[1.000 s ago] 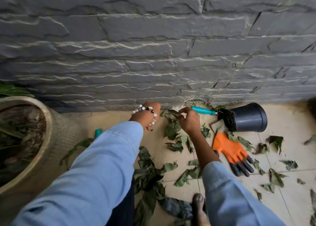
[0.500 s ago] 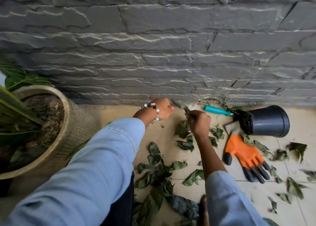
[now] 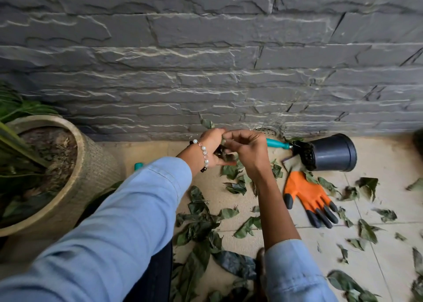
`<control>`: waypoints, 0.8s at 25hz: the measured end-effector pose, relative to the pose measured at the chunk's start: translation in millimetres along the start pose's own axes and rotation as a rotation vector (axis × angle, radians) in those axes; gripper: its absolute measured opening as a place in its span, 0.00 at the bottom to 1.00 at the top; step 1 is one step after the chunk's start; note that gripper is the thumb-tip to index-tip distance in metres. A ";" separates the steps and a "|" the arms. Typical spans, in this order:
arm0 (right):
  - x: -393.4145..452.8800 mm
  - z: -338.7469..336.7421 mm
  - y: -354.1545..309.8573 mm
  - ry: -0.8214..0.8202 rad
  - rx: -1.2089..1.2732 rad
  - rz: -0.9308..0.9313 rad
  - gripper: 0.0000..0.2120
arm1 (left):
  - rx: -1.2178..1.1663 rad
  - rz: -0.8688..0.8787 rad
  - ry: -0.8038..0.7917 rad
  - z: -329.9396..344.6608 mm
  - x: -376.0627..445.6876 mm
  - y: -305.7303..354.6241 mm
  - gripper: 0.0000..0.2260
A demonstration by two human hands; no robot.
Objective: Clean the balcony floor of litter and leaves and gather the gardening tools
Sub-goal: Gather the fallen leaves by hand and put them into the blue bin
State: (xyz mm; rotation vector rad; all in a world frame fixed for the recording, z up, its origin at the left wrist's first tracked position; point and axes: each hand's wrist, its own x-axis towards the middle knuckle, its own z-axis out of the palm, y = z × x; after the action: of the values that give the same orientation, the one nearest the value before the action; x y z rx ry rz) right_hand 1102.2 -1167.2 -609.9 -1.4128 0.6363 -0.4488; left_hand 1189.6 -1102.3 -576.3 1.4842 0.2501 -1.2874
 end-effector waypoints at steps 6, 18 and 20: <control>-6.1 -18.6 22.1 0.205 -0.112 0.077 0.09 | 0.076 0.029 0.168 -12.8 -0.3 -7.0 0.13; -3.1 -21.1 116.8 -0.337 -1.522 -0.039 0.15 | 0.382 -0.093 0.206 -52.8 -9.5 7.3 0.34; -6.1 -21.0 114.4 -0.124 -1.198 0.103 0.12 | 0.451 -0.072 0.220 -58.5 -5.1 3.0 0.29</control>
State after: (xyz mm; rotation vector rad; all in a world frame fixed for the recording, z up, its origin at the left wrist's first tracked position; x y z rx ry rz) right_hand 1074.6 -1165.7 -723.1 -2.4848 0.9247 0.1794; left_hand 1222.9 -1054.2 -581.8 2.0215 0.1624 -1.2921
